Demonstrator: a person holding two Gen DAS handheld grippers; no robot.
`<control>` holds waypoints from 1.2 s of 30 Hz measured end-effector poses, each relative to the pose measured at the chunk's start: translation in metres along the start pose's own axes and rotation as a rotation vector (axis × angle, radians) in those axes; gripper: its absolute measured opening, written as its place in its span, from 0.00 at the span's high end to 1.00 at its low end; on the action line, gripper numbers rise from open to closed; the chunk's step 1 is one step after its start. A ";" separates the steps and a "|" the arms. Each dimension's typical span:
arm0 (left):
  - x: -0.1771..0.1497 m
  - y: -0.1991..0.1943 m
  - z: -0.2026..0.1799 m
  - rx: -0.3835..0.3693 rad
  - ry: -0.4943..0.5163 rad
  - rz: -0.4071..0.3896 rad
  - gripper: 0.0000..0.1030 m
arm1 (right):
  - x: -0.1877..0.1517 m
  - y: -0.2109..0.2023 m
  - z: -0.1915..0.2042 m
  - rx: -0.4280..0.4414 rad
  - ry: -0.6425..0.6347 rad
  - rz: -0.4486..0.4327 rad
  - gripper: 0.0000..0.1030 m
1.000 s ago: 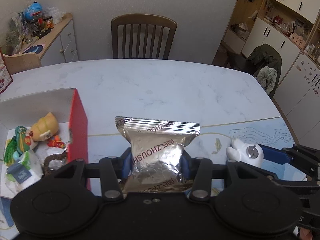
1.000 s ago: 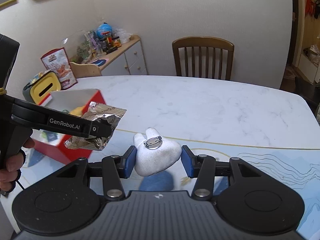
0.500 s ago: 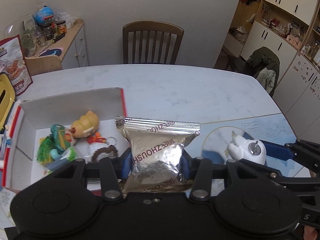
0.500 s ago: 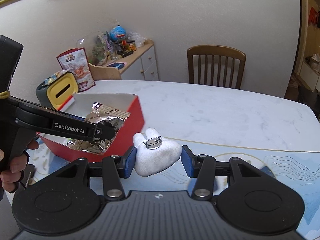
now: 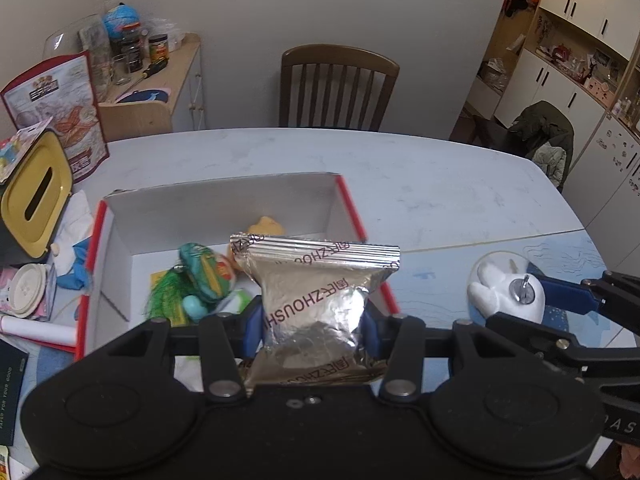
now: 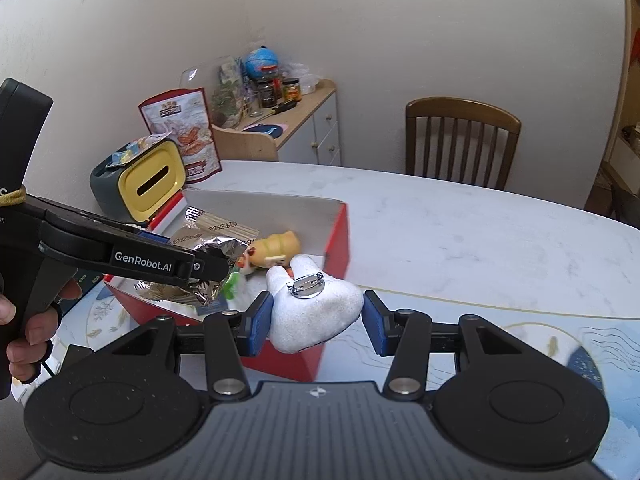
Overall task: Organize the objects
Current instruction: 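Carry the silver packet and white brooch over the cardboard box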
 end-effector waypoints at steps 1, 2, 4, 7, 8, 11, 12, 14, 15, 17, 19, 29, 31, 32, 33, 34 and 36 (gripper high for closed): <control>-0.001 0.001 0.007 0.005 -0.003 0.002 0.55 | 0.001 0.004 0.005 0.000 -0.004 0.004 0.54; -0.001 0.003 0.013 0.011 -0.006 0.004 0.55 | 0.001 0.008 0.009 0.000 -0.007 0.008 0.54; -0.002 0.006 0.027 0.023 -0.014 0.009 0.55 | 0.003 0.016 0.016 0.001 -0.011 0.017 0.54; -0.003 0.010 0.047 0.045 -0.027 0.016 0.55 | 0.006 0.029 0.025 -0.001 -0.018 0.032 0.54; -0.003 0.011 0.053 0.052 -0.031 0.017 0.55 | 0.006 0.033 0.027 -0.002 -0.021 0.038 0.54; -0.004 0.016 0.071 0.078 -0.037 0.024 0.55 | 0.009 0.044 0.033 -0.007 -0.037 0.047 0.54; -0.004 0.018 0.075 0.086 -0.040 0.027 0.55 | 0.010 0.048 0.034 -0.010 -0.043 0.050 0.54; -0.004 0.023 0.085 0.100 -0.048 0.035 0.55 | 0.011 0.057 0.038 -0.012 -0.056 0.057 0.54; -0.004 0.026 0.090 0.106 -0.050 0.039 0.55 | 0.011 0.062 0.039 -0.016 -0.063 0.062 0.54; -0.002 0.031 0.099 0.118 -0.052 0.040 0.55 | 0.011 0.072 0.041 -0.020 -0.074 0.074 0.54; 0.000 0.037 0.106 0.129 -0.053 0.043 0.55 | 0.009 0.084 0.043 -0.026 -0.087 0.089 0.54; -0.005 0.070 0.122 0.142 -0.041 0.090 0.55 | 0.005 0.145 0.055 -0.032 -0.143 0.149 0.54; -0.007 0.076 0.121 0.142 -0.034 0.100 0.55 | 0.003 0.158 0.057 -0.038 -0.145 0.175 0.54; -0.008 0.078 0.121 0.141 -0.030 0.105 0.55 | 0.002 0.165 0.058 -0.037 -0.148 0.183 0.54; -0.009 0.080 0.121 0.139 -0.027 0.110 0.55 | 0.002 0.171 0.059 -0.040 -0.154 0.189 0.54; -0.011 0.082 0.121 0.139 -0.024 0.115 0.55 | 0.001 0.177 0.060 -0.045 -0.160 0.197 0.54; -0.013 0.086 0.120 0.137 -0.019 0.124 0.55 | 0.000 0.187 0.061 -0.053 -0.168 0.210 0.54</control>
Point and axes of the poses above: each gripper's, at about its wrist camera, not at the fingertips, and y roughly the way its jaws point, z to its left, x to its top, the point moved 10 cm from there along y, roughly the way its jaws point, and after that the axes turned 3 degrees about -z, right-handed, at the moved point
